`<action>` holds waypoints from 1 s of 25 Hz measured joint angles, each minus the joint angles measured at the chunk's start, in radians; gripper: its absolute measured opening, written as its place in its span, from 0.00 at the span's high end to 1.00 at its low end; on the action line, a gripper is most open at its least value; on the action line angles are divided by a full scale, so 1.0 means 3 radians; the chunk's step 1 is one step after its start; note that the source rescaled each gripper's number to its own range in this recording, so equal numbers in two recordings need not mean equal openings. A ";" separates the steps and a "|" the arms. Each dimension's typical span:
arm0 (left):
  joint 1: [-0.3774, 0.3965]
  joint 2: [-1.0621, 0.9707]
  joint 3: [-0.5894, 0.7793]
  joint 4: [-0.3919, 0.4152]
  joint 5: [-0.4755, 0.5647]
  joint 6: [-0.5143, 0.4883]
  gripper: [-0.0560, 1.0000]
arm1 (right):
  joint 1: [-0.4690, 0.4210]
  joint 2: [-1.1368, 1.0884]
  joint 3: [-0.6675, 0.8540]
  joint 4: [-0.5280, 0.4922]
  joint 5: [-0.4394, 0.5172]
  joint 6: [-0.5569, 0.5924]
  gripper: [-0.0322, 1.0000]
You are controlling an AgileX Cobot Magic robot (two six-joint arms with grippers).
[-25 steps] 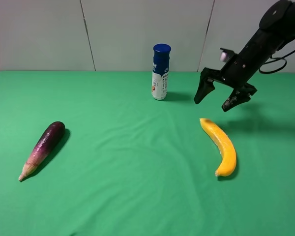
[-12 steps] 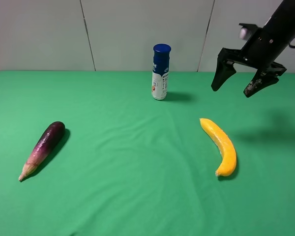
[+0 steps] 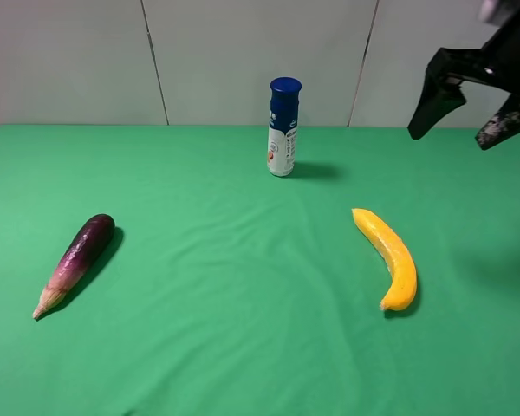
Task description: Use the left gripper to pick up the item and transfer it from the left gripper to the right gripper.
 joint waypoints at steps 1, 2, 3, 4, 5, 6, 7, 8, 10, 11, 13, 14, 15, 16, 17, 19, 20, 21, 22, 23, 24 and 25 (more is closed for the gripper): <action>0.0000 0.0000 0.0000 0.0000 0.0000 0.0000 0.00 | 0.0000 -0.0094 0.0057 -0.0007 0.0003 0.0007 0.00; 0.0000 0.0000 0.0000 0.0000 0.0000 0.0000 0.00 | 0.0000 -0.0234 0.0134 -0.0011 0.0003 0.0010 0.00; 0.0000 0.0000 0.0000 0.0000 0.0000 0.0000 0.00 | 0.0000 -0.0335 0.0198 -0.0014 0.0007 0.0019 0.00; 0.0000 0.0000 0.0000 0.0000 0.0000 0.0000 0.00 | 0.0000 -0.0460 0.0250 -0.0012 0.0007 0.0019 0.00; 0.0000 0.0000 0.0000 0.0000 0.0000 0.0000 0.00 | 0.0000 -0.0566 0.0300 -0.0015 0.0009 0.0019 0.00; 0.0000 0.0000 0.0000 0.0000 0.0000 0.0000 0.00 | 0.0000 -0.0706 0.0363 -0.0019 0.0008 0.0022 0.00; 0.0000 0.0000 0.0000 0.0000 0.0000 0.0000 0.00 | 0.0000 -0.0810 0.0406 -0.0023 0.0010 0.0022 0.00; 0.0000 0.0000 0.0000 0.0000 0.0000 0.0000 0.00 | 0.0000 -0.0929 0.0457 -0.0023 0.0010 0.0026 0.00; 0.0000 0.0000 0.0000 0.0000 0.0000 0.0000 0.00 | 0.0000 -0.1147 0.0563 -0.0023 0.0013 0.0028 0.00; 0.0000 0.0000 0.0000 0.0000 0.0000 0.0000 0.00 | 0.0000 -0.1240 0.0606 -0.0023 0.0015 0.0028 0.00; 0.0000 0.0000 0.0000 0.0000 0.0000 0.0000 0.00 | 0.0000 -0.1482 0.0696 -0.0024 0.0019 0.0028 0.00; 0.0000 0.0000 0.0000 0.0000 0.0000 0.0000 0.00 | 0.0000 -0.1572 0.0739 -0.0027 0.0021 0.0028 0.00; 0.0000 0.0000 0.0000 0.0000 0.0000 0.0000 0.00 | 0.0000 -0.1679 0.0774 -0.0027 0.0021 0.0028 0.00; 0.0000 0.0000 0.0000 0.0000 0.0000 0.0000 0.00 | 0.0000 -0.1784 0.0810 -0.0027 0.0021 0.0028 0.00; 0.0000 0.0000 0.0000 0.0000 0.0000 0.0000 0.00 | 0.0000 -0.1869 0.0870 -0.0034 0.0021 0.0028 0.00; 0.0000 0.0000 0.0000 0.0000 0.0000 0.0000 0.00 | 0.0000 -0.2066 0.0979 -0.0046 0.0021 0.0028 0.00; 0.0000 0.0000 0.0000 0.0000 0.0000 0.0000 0.00 | 0.0000 -0.2160 0.1047 -0.0048 0.0021 0.0028 0.00; 0.0000 0.0000 0.0000 0.0000 0.0000 0.0000 0.00 | 0.0000 -0.2239 0.1109 -0.0053 0.0021 0.0028 0.00; 0.0000 0.0000 0.0000 0.0000 0.0000 0.0000 0.00 | 0.0000 -0.2336 0.1188 -0.0062 0.0023 0.0028 0.00; 0.0000 0.0000 0.0000 0.0000 0.0000 0.0000 0.00 | 0.0000 -0.2437 0.1267 -0.0076 0.0023 0.0028 0.00; 0.0000 0.0000 0.0000 0.0000 0.0000 0.0000 0.00 | 0.0000 -0.2527 0.1349 -0.0092 0.0023 0.0028 0.00; 0.0000 0.0000 0.0000 0.0000 0.0000 0.0000 0.00 | 0.0000 -0.2635 0.1419 -0.0102 0.0023 0.0028 0.00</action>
